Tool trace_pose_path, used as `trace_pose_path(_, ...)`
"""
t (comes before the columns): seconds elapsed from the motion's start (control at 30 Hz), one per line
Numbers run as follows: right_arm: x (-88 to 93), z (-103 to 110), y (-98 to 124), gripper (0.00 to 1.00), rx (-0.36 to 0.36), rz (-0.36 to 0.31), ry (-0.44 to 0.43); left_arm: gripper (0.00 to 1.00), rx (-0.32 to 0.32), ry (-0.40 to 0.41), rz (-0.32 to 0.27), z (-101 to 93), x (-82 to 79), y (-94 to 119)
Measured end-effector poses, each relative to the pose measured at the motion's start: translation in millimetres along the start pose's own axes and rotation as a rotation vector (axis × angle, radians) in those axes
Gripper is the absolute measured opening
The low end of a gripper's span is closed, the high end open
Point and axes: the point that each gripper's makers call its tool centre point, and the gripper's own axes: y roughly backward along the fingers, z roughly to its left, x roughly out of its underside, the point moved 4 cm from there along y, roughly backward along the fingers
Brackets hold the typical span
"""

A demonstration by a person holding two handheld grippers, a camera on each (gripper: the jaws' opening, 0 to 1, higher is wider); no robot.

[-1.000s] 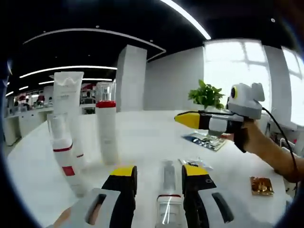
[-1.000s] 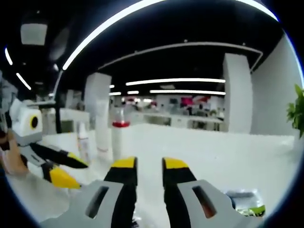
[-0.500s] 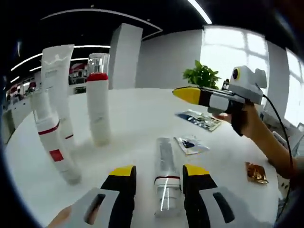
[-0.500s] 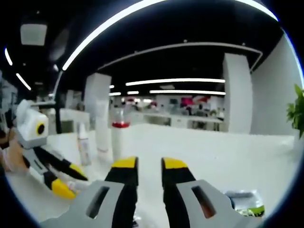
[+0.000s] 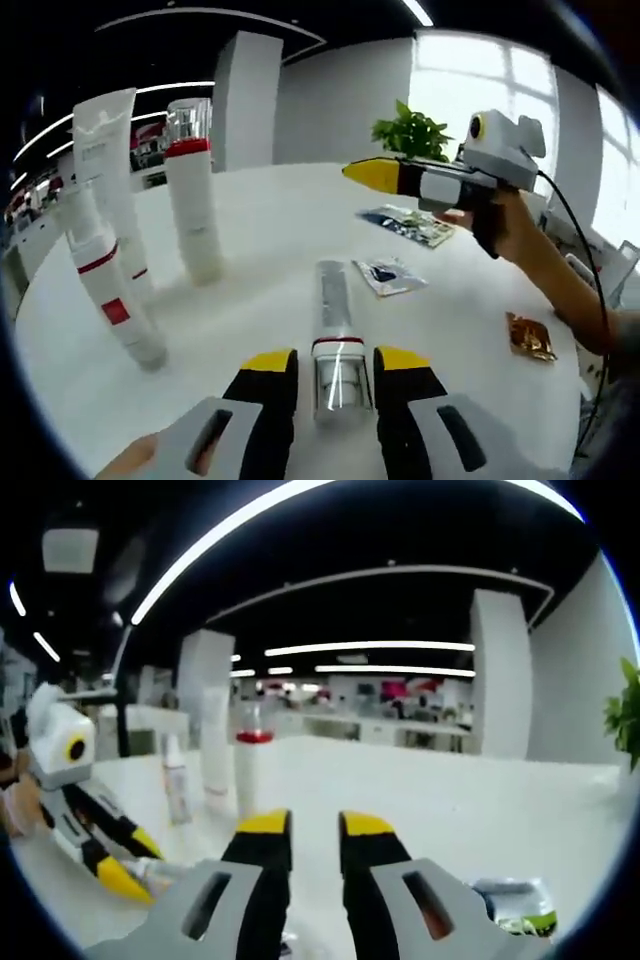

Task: Arrange the skincare products in the storage area until every visible bottle or jar stands upright without overlapping.

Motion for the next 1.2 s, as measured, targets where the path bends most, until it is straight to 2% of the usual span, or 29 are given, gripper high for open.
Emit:
trace_pose_path(0.2, -1.0, -0.7, 0.1, 0.16, 0.004, -0.005, 0.001, 0.23, -0.011, -0.027, 0.013, -1.4, 3.3, 2.9)
trace_pose_path(0.4, -1.2, -0.5, 0.5, 0.16, 0.003, -0.006, 0.001, 0.22, -0.045, -0.055, -0.006, -1.4, -0.5, 6.5)
trace_pose_path(0.63, 0.1, -0.6, 0.4, 0.16, 0.001, -0.002, 0.002, 0.22, -0.068, -0.043, -0.167, 1.2, -22.2, 19.0)
trace_pose_path(0.8, 0.8, 0.7, 0.1, 0.16, -0.002, 0.001, 0.005, 0.22, -0.079, -0.037, -0.239, 2.0, -29.7, 27.0)
trace_pose_path(0.97, 3.1, 3.4, -0.6, 0.16, -0.01, 0.01, 0.014, 0.22, -0.068, -0.023, -0.22, 4.3, -26.8, 22.1)
trace_pose_path(1.0, 3.3, 3.8, -0.7, 0.16, -0.011, 0.01, 0.015, 0.22, -0.059, -0.02, -0.201, 4.4, -24.0, 19.6)
trace_pose_path(1.03, 3.7, 4.1, -0.7, 0.16, -0.011, 0.011, 0.016, 0.22, -0.044, -0.014, -0.144, 4.0, -16.4, 16.0)
trace_pose_path(1.1, 4.3, 4.5, -0.6, 0.16, -0.013, 0.014, 0.017, 0.22, -0.052, -0.008, -0.089, 6.4, -9.4, 10.0)
trace_pose_path(1.2, 3.2, 4.0, 0.3, 0.16, -0.011, 0.01, 0.017, 0.23, -0.075, -0.023, -0.095, 7.4, -9.7, 9.8)
